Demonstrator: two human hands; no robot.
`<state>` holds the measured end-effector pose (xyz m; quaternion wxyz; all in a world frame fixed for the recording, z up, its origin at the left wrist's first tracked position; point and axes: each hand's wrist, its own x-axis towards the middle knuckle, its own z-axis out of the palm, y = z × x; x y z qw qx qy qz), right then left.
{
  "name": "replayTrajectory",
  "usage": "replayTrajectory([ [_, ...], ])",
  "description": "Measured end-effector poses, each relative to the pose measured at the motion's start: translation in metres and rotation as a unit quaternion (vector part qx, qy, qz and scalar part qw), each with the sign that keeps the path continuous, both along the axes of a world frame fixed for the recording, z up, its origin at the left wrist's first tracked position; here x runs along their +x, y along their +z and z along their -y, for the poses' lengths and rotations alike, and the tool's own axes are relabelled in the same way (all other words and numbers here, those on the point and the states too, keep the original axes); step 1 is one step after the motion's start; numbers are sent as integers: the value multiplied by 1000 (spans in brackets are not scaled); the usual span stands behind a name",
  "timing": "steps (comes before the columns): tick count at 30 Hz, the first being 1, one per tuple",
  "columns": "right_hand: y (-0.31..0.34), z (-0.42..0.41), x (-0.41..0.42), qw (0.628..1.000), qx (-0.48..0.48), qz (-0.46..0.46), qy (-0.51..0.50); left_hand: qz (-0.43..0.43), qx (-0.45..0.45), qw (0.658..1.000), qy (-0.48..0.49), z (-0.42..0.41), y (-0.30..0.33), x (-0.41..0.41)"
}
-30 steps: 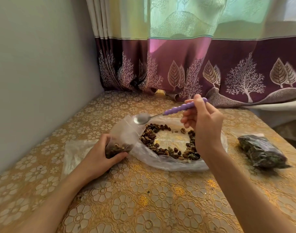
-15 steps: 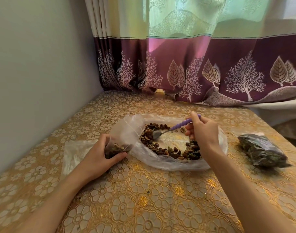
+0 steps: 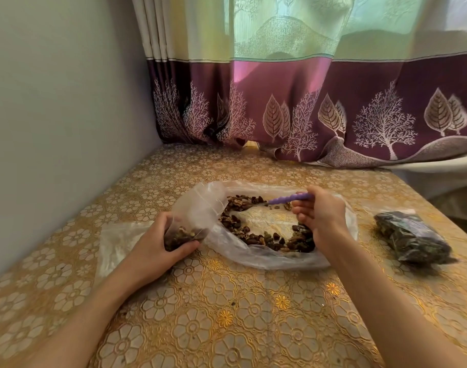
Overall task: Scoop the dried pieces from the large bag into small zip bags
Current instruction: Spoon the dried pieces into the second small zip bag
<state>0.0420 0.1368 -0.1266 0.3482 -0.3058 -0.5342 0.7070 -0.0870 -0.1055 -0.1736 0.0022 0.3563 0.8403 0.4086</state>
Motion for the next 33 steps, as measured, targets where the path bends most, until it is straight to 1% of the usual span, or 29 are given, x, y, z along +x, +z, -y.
replayTrajectory([
  [5,12,-4,5,999,-12,-30,-14,4,-1,1000,0,0,0,0],
  [8,22,-2,8,998,-11,-65,-4,5,1,1000,0,0,0,0],
  [12,36,8,11,995,12,-96,21,4,0,1000,-1,0,0,-1],
  [16,42,24,12,991,49,-107,59,4,0,1000,1,0,0,-1],
  [19,43,38,11,984,101,-109,97,6,4,1000,0,0,0,-1],
  [24,37,59,7,952,236,-128,150,12,9,1000,-7,0,0,-2],
  [26,35,62,6,939,271,-138,162,9,9,1000,-9,-1,0,-2],
  [30,35,57,5,933,270,-132,197,-8,2,1000,-1,-1,-1,-2],
  [33,34,50,4,939,253,-126,197,-18,-3,1000,0,0,-3,-3],
])
